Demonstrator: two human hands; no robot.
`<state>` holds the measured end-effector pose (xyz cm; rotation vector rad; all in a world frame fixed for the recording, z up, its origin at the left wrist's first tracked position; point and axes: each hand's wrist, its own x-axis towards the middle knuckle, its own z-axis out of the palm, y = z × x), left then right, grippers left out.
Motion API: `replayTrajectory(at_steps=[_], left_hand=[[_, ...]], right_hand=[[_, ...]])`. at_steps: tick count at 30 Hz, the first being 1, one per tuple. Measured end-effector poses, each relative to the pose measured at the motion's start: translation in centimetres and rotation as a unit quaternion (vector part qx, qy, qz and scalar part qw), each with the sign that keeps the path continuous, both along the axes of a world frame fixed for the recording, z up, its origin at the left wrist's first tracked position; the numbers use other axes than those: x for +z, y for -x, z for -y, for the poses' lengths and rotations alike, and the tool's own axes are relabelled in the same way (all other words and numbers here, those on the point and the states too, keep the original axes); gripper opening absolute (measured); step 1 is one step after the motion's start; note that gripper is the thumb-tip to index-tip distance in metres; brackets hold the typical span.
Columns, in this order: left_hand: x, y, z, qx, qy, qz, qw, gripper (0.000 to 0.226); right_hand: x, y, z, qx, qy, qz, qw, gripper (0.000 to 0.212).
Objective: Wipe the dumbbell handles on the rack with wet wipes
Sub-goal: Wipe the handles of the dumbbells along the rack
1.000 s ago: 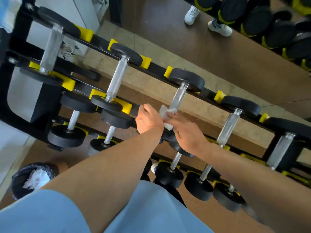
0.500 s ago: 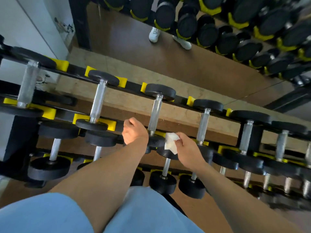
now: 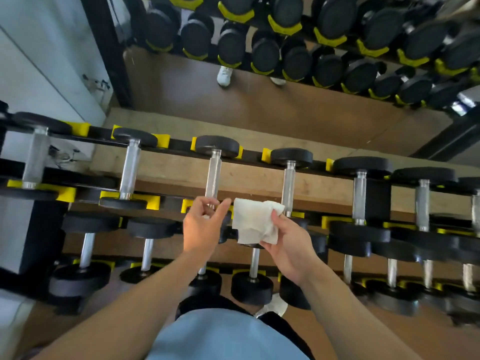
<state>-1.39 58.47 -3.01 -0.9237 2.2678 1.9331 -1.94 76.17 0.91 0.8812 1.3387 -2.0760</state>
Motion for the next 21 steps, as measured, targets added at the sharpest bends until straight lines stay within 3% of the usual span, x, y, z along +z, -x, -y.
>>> replayTrajectory(at_steps=[3, 5, 10, 13, 21], left_hand=[[0.7, -1.4, -3.5, -0.076, -0.131, 0.087, 0.985, 0.051], [1.1, -2.2, -5.8, -0.084, -0.182, 0.094, 0.975, 0.054], [2.8, -3.5, -11.9, -0.094, -0.088, 0.048, 0.99, 0.026], [3.6, -4.1, -15.1, -0.109, -0.062, 0.037, 0.991, 0.022], [3.8, -5.0, -20.7, -0.043, -0.056, 0.072, 0.995, 0.023]], right_hand=[[0.0, -0.7, -2.0, 0.032, 0.014, -0.016, 0.999, 0.024], [0.0, -1.2, -4.0, 0.053, 0.024, -0.022, 0.998, 0.026], [0.0, -1.5, -10.9, 0.137, 0.041, -0.035, 0.989, 0.046], [0.4, -1.4, -14.1, 0.193, 0.028, -0.032, 0.98, 0.037], [-0.1, -1.0, -19.3, 0.173, 0.031, 0.004, 0.984, 0.031]])
